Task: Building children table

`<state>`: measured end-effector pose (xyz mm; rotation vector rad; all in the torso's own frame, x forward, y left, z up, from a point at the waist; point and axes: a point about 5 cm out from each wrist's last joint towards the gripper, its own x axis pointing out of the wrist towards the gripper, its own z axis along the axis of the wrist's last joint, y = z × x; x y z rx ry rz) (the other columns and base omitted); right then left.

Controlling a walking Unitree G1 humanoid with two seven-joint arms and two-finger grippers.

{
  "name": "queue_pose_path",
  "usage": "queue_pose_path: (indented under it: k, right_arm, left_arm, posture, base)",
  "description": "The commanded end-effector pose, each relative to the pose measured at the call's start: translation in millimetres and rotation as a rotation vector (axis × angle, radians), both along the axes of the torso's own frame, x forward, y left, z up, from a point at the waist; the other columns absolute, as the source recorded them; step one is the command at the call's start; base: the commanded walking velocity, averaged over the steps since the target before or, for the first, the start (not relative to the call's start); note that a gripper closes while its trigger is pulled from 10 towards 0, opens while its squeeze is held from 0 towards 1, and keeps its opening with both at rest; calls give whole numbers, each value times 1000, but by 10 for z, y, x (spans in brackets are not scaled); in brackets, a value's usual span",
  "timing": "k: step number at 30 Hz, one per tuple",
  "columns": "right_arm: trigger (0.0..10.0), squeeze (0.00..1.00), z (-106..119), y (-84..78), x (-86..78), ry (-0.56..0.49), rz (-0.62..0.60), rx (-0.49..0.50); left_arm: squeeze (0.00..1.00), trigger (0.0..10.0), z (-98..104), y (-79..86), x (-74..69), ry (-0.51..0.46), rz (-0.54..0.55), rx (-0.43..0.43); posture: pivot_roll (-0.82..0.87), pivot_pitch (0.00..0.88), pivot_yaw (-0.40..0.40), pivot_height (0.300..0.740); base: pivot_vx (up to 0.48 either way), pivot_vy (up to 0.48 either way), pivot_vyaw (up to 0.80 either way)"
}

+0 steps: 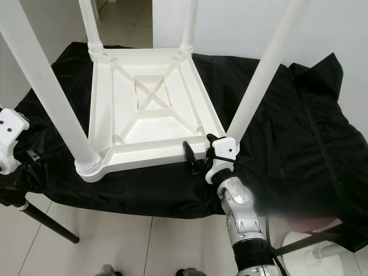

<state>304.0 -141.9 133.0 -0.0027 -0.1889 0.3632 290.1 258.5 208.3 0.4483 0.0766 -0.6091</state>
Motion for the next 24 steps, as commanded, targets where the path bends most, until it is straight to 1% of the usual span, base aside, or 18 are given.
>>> queue_pose_path:
  k: [1,5,6,7,10,11,12,14,18,19,20,22,23,24]
  right_arm:
    - [10000,0,-64,32,-37,16,-5,-8]
    - [10000,0,-77,44,-40,19,-18,-5]
    - [10000,0,-83,62,-51,19,-37,-1]
    - [10000,0,-86,68,-61,19,-47,3]
    - [10000,0,-89,72,-70,19,-59,6]
    - [10000,0,-96,74,-82,21,-74,15]
    - [10000,0,-118,85,-128,24,-99,28]
    - [10000,0,-126,97,-167,23,-114,46]
    - [10000,0,-147,104,-204,29,-133,46]
    - [10000,0,-154,99,-228,31,-151,57]
    - [10000,0,-154,99,-228,31,-151,57]
    - [10000,0,-164,91,-271,36,-186,93]
    - [10000,0,-164,91,-271,36,-186,93]
    - [10000,0,-185,87,-295,55,-216,138]
  left_arm:
    - [0,10000,-7,-23,107,-83,132,-97]
    - [0,10000,-42,-70,158,-85,132,-93]
    - [0,10000,-51,-139,231,-92,131,-128]
    - [0,10000,-48,-184,257,-97,122,-147]
    - [0,10000,-45,-221,285,-104,117,-161]
    - [0,10000,-46,-263,320,-107,111,-183]
    - [0,10000,-34,-353,401,-123,98,-213]
    - [0,10000,-19,-411,456,-125,86,-249]
    - [0,10000,-18,-477,502,-135,70,-246]
    - [0,10000,-18,-533,549,-135,61,-275]
    - [0,10000,-18,-533,549,-135,61,-275]
    - [0,10000,-28,-653,631,-126,42,-324]
    - [0,10000,-28,-653,631,-126,42,-324]
    - [0,10000,-38,-748,664,-114,11,-366]
  posture:
    - [50,98,-53,740]
    - [47,102,-52,740]
    - [35,107,-47,740]
    - [35,107,-47,740]
    - [27,109,-45,740]
    - [19,112,-42,740]
    - [15,117,-45,740]
    - [11,120,-45,740]
    - [11,120,-45,740]
    - [6,124,-52,740]
    - [6,124,-52,740]
    - [-5,128,-49,740]
    - [-5,128,-49,740]
    - [-15,131,-47,740]
  base:
    - [0,0,0]
    - [0,0,0]
    - [0,0,0]
    - [0,0,0]
    - [0,0,0]
    - [0,0,0]
    - [0,0,0]
    - [0,0,0]
    - [0,0,0]
    - [0,0,0]
    - [0,0,0]
    - [0,0,0]
    - [0,0,0]
    - [0,0,0]
